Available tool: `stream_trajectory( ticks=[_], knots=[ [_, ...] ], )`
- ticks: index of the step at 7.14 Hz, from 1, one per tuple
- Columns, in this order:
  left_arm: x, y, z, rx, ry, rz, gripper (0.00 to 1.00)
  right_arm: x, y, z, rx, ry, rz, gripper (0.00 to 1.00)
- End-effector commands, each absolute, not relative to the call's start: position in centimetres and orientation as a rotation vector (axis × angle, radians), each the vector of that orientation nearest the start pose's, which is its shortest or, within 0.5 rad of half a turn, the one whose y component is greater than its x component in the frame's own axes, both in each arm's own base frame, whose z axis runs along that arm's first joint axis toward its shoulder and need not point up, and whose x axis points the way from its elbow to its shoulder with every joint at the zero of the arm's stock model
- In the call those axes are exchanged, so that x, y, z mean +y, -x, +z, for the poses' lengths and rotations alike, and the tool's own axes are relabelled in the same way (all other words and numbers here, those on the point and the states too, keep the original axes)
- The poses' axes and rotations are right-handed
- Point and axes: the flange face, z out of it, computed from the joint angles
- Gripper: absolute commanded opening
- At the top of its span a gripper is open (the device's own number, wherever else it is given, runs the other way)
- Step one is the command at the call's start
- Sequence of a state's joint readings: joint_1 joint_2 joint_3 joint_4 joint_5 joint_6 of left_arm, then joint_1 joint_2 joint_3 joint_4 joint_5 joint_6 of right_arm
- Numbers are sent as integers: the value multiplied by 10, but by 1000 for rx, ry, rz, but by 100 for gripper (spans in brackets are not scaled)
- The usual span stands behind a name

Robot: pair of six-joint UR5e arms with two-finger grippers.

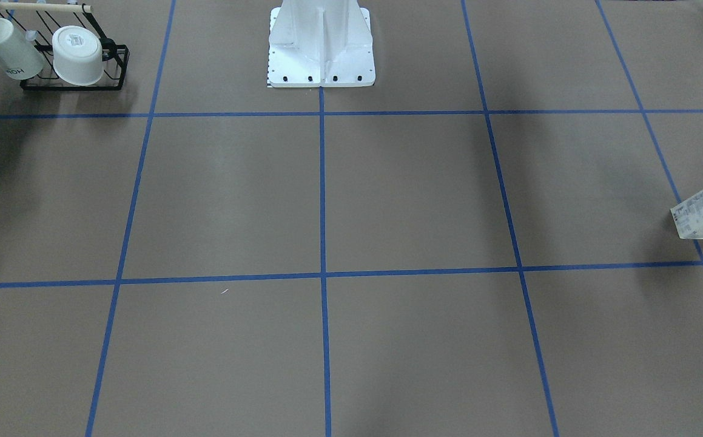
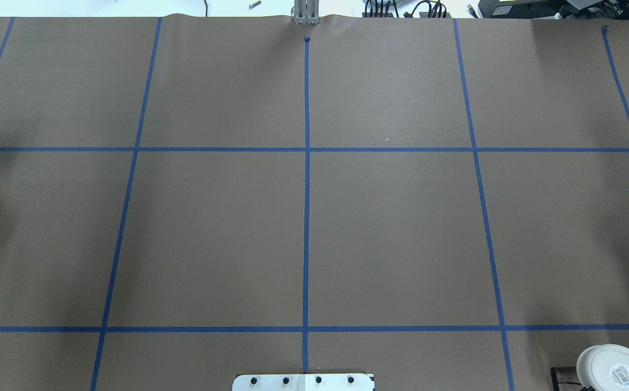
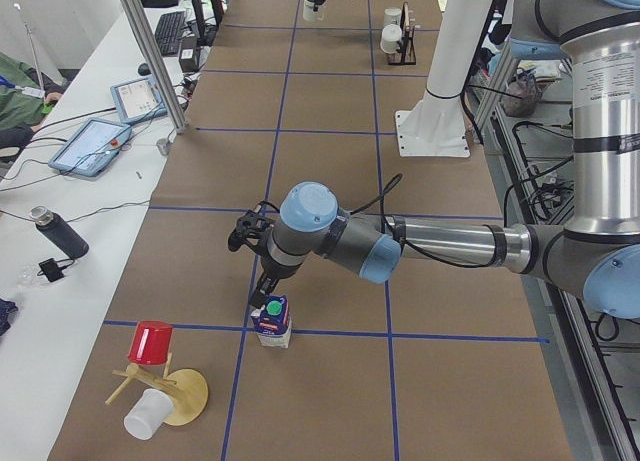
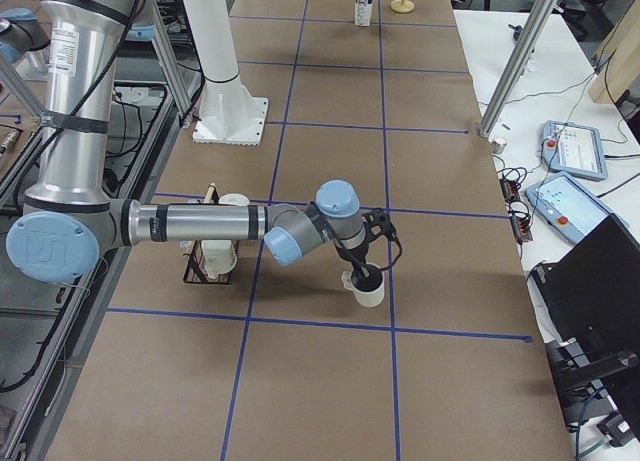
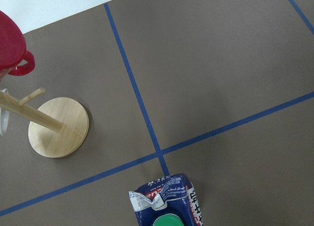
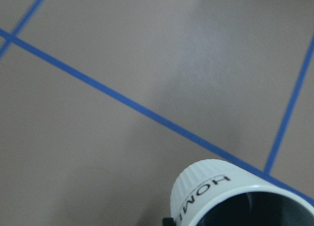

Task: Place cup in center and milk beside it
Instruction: 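Carry the white mug with the right gripper to the table center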

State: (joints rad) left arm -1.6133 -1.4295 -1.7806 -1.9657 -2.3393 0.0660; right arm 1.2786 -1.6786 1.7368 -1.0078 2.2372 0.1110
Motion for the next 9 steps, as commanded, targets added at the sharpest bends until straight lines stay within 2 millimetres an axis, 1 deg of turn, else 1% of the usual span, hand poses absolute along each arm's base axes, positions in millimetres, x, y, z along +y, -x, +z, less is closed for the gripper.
stream_trajectory(
  ticks=[1,2,3,4,5,6,7,8,9],
  knots=[
    [-449,83,577,730,-478,198,99,-518,140,458,-955,-469,-395,0],
    [-449,83,577,730,-478,198,99,-525,204,407,-1024,-423,-356,0],
    [-449,83,577,730,-478,198,99,-531,265,349,-1056,-390,-279,0],
    [-449,83,577,730,-478,198,99,-526,329,294,-1050,-348,-215,0],
    [-449,83,579,730,-473,195,99,-509,388,256,-1004,-324,-171,0],
    [-449,83,579,731,-473,196,99,-483,441,227,-950,-319,-126,0],
    [-449,83,579,730,-473,195,99,-460,479,194,-900,-281,-104,0],
    [-449,83,580,730,-470,194,99,-431,518,159,-840,-234,-97,0],
    [-449,83,580,730,-470,194,99,-407,553,131,-789,-215,-84,0]
  ],
)
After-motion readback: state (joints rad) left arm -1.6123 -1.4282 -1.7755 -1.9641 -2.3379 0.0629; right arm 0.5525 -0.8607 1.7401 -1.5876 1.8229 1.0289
